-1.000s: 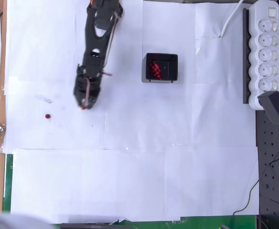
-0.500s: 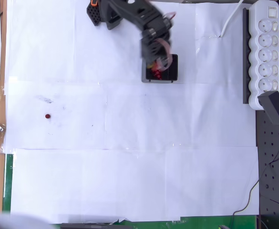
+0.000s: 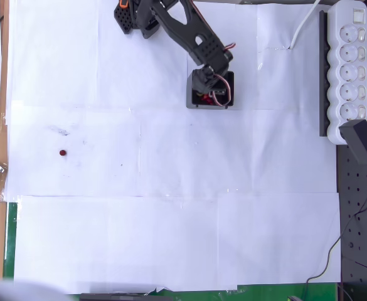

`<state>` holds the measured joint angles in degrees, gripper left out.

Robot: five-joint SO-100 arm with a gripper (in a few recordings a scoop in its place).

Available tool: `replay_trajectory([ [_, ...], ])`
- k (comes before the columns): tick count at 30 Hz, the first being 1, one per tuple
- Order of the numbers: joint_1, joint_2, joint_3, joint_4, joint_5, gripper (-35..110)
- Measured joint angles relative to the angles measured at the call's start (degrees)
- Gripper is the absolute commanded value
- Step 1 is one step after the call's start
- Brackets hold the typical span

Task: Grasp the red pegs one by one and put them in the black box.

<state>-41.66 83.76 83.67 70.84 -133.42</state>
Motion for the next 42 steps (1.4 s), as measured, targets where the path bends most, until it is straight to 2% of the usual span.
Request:
replay_trajectory([
  [4, 0.70, 0.00, 0.00, 2.64, 0.26, 14],
  [11, 0.79, -0.70, 4.04, 9.32, 0.35, 14],
  [18, 12.57, -13.01, 10.81, 11.16, 5.19, 14],
  [21, 23.29, -17.14, 8.17, 5.54, 10.72, 14],
  [25, 38.32, -18.02, -4.22, -5.62, 22.24, 14],
  [32, 57.74, -11.87, -18.28, -26.72, 39.29, 13],
  [42, 68.03, 2.02, -31.03, -61.26, 47.37, 13],
])
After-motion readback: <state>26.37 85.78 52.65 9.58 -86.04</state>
